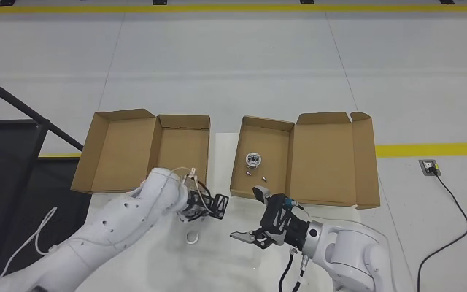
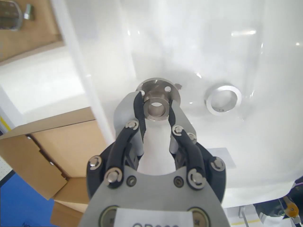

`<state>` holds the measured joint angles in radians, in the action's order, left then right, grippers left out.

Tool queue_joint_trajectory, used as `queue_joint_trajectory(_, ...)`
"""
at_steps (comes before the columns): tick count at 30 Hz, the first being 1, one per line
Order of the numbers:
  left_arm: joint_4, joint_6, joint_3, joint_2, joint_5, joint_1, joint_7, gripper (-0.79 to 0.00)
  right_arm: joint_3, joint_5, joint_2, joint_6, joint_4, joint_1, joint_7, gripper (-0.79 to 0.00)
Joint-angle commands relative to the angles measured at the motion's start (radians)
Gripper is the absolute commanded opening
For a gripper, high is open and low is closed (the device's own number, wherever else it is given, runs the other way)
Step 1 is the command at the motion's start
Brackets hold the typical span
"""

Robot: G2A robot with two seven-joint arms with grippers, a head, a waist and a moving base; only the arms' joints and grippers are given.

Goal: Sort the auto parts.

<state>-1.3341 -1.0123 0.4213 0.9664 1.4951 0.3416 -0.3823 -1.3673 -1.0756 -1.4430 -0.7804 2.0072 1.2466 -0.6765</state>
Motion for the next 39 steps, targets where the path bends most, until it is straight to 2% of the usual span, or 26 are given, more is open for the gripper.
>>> queue_joint_trajectory(1,-0.070,0.000,0.038,-0.033,-0.045,0.006,0.000,-0.785,0.000,0.000,0.000,0.000,0.000,0.000,0.000,0.000)
queue_joint_trajectory(5,-0.193,0.000,0.133,-0.107,-0.141,0.032,-0.013,-0.785,0.000,0.000,0.000,0.000,0.000,0.000,0.000,0.000)
queue_joint_trajectory(9,-0.283,0.000,0.270,-0.183,-0.246,0.086,0.012,-0.785,0.000,0.000,0.000,0.000,0.000,0.000,0.000,0.000)
queue_joint_trajectory(14,-0.315,0.000,0.485,-0.269,-0.344,0.196,0.154,-0.785,0.000,0.000,0.000,0.000,0.000,0.000,0.000,0.000)
queue_joint_trajectory(19,-0.299,0.007,0.705,-0.326,-0.382,0.343,0.387,-0.785,0.000,0.000,0.000,0.000,0.000,0.000,0.000,0.000)
queue_joint_trajectory(24,-0.272,0.016,0.873,-0.356,-0.383,0.498,0.650,-0.785,0.000,0.000,0.000,0.000,0.000,0.000,0.000,0.000)
queue_joint_trajectory(28,-0.279,0.045,0.949,-0.366,-0.315,0.592,0.735,-0.785,0.000,0.000,0.000,0.000,0.000,0.000,0.000,0.000)
queue_joint_trajectory(31,-0.299,0.088,0.982,-0.373,-0.234,0.639,0.693,-0.785,0.000,0.000,0.000,0.000,0.000,0.000,0.000,0.000)
queue_joint_trajectory(34,-0.330,0.141,0.986,-0.374,-0.176,0.670,0.589,-0.785,0.000,0.000,0.000,0.000,0.000,0.000,0.000,0.000)
queue_joint_trajectory(36,-0.346,0.188,0.973,-0.373,-0.116,0.670,0.473,-0.785,0.000,0.000,0.000,0.000,0.000,0.000,0.000,0.000)
queue_joint_trajectory(39,-0.347,0.232,0.924,-0.361,-0.096,0.648,0.364,-0.785,0.000,0.000,0.000,0.000,0.000,0.000,0.000,0.000)
